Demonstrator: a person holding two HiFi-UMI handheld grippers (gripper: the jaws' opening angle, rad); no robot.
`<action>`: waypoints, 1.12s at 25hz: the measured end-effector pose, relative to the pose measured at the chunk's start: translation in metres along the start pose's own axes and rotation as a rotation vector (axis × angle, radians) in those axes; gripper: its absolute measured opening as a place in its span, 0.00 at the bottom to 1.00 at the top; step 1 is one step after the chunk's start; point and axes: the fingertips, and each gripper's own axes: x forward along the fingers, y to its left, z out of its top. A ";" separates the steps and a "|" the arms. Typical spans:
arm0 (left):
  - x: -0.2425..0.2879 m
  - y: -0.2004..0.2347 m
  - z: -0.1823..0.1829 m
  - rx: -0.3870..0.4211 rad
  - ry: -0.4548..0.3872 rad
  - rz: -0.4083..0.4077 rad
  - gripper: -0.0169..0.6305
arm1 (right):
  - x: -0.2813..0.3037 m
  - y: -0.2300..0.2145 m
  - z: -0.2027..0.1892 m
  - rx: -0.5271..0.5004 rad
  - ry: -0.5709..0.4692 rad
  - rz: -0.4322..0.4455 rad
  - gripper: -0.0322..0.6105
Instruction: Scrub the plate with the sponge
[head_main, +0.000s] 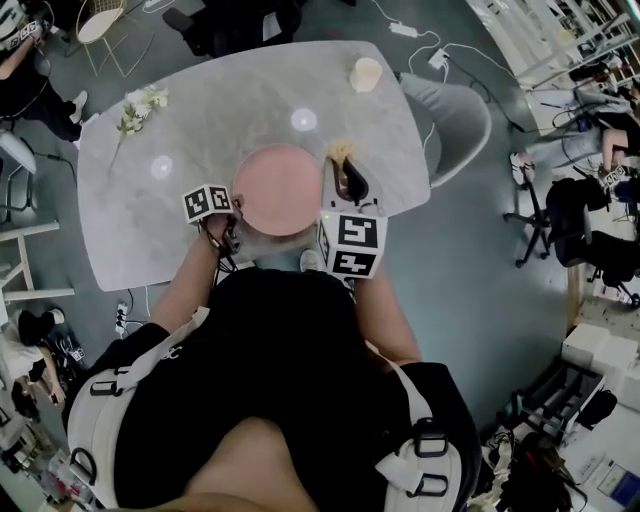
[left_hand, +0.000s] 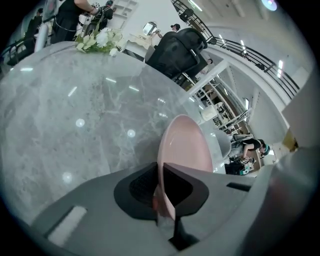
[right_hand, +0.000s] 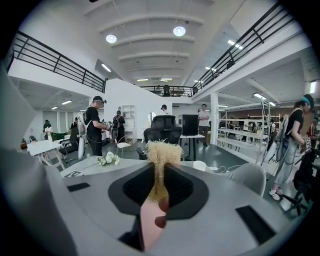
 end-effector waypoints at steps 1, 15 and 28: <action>-0.003 -0.002 0.004 0.001 -0.013 -0.001 0.05 | 0.003 0.003 0.001 -0.001 -0.001 0.010 0.14; -0.084 -0.053 0.053 0.075 -0.197 -0.068 0.06 | 0.028 0.055 0.000 -0.011 0.008 0.160 0.14; -0.124 -0.121 0.055 0.211 -0.253 -0.165 0.06 | 0.046 0.111 -0.036 -0.020 0.115 0.307 0.14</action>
